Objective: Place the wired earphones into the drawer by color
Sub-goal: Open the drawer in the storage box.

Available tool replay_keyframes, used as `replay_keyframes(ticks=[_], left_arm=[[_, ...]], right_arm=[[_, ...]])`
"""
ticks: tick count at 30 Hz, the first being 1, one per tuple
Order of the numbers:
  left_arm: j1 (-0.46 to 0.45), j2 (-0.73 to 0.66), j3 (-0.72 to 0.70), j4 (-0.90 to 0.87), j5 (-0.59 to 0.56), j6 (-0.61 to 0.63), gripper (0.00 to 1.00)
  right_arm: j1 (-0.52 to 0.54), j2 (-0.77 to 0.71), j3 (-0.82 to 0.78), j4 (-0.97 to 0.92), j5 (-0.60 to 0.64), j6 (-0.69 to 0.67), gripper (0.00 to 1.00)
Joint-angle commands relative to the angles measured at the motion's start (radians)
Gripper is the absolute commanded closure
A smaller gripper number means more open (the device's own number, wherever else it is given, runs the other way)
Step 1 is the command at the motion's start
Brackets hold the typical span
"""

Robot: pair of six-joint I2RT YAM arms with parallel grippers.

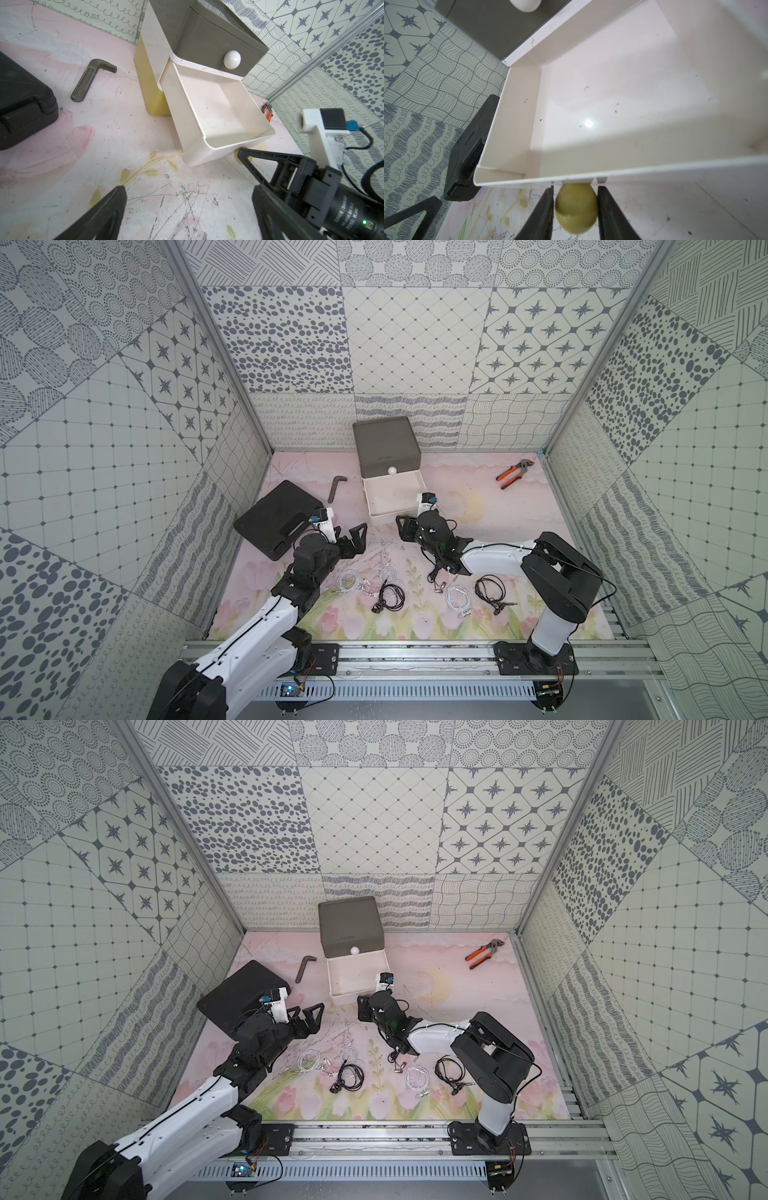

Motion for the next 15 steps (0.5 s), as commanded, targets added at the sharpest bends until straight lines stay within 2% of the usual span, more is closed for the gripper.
replay_keyframes(ticks=[1,9,15], left_arm=[[-0.002,0.001,0.002,0.044,-0.006,0.023,0.01],[-0.003,0.029,0.011,0.078,0.079,0.016,0.01],[-0.005,0.088,0.033,0.098,0.139,0.008,0.01]], right_arm=[[0.003,-0.035,0.006,-0.009,0.010,-0.001,0.50],[0.005,-0.123,-0.019,-0.107,-0.003,-0.022,0.33],[0.000,-0.244,-0.042,-0.338,0.017,-0.043,0.27]])
